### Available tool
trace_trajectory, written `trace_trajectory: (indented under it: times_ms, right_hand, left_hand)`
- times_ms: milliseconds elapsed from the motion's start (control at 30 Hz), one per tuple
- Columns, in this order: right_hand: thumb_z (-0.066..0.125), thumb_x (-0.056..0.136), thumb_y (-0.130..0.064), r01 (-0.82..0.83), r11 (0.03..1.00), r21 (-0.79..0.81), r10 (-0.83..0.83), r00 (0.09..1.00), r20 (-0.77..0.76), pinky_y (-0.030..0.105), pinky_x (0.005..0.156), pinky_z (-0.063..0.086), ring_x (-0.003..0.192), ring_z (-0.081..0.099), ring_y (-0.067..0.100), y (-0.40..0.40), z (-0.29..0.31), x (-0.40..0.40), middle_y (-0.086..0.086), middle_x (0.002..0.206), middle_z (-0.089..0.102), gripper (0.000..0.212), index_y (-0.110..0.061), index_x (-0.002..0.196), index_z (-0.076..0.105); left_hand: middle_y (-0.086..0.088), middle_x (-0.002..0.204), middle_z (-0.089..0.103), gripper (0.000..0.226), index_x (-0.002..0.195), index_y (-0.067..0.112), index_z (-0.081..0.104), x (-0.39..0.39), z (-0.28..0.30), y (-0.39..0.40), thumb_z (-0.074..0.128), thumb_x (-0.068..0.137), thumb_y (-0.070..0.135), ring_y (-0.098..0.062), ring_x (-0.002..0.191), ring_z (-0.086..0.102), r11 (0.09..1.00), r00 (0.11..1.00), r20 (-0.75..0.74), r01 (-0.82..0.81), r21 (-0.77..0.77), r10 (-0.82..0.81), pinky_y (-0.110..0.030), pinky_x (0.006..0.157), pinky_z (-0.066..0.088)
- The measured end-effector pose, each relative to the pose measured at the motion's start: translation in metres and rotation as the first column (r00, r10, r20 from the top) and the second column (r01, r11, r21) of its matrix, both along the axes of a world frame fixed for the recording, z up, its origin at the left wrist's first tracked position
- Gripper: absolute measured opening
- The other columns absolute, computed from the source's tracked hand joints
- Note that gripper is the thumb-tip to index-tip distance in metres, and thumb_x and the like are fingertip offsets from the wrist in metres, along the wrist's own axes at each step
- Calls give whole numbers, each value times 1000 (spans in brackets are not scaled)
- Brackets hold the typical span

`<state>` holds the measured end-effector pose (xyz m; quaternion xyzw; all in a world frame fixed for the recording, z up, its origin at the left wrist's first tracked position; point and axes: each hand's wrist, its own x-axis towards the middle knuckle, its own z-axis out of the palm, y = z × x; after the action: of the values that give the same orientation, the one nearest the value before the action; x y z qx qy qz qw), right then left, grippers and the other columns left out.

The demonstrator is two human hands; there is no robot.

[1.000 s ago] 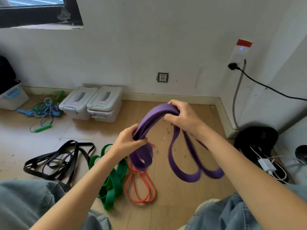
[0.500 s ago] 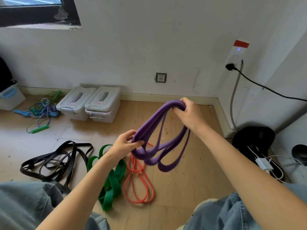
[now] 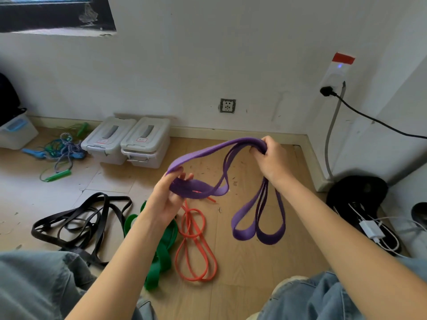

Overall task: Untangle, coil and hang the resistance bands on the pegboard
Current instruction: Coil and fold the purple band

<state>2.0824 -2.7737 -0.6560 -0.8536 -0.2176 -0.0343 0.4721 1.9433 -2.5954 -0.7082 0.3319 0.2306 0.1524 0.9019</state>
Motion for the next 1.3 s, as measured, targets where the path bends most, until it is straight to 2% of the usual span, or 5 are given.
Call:
trace_trajectory:
  times_ms: [267,600,867,1067,1300]
  right_hand:
    - [54,91,-14,-54,984,-169,53,998,-16,15,47,33,60,41,9,-1,-24,4,-2,72,46,12,-10,83,45]
    - [55,90,-15,70,977,-201,-70,998,8,21,48,28,63,42,19,-1,-14,33,3,75,50,9,-6,87,56]
    - [54,91,-16,-49,902,-429,9,995,-94,27,54,29,76,46,22,2,-27,24,6,85,52,13,-5,97,58]
    - [52,92,-15,-87,880,-467,26,990,-135,32,68,42,83,55,26,3,-29,17,11,94,60,15,-6,102,57]
    - [52,91,-16,-70,873,-482,16,993,-115,28,60,36,79,52,25,8,-24,20,14,96,60,17,-4,102,57]
  left_hand:
    - [-3,73,65,15,79,10,57,19,39,-13,46,86,2,-14,65,65,973,983,95,-137,-188,157,-23,68,51]
    - [-6,88,65,30,111,5,56,5,34,9,59,82,-1,-12,75,65,906,994,-99,91,413,-55,-24,68,54]
    - [-22,92,64,21,91,1,50,19,48,-11,34,86,-12,-28,83,70,987,996,77,-24,-161,37,-28,77,56]
    - [-14,86,63,21,93,5,55,16,46,-18,42,87,-11,-18,70,64,936,999,-7,47,349,-47,-24,64,55]
    - [-3,70,66,8,82,8,63,10,40,-20,67,76,12,-11,64,61,881,992,-62,128,455,-113,-18,58,51]
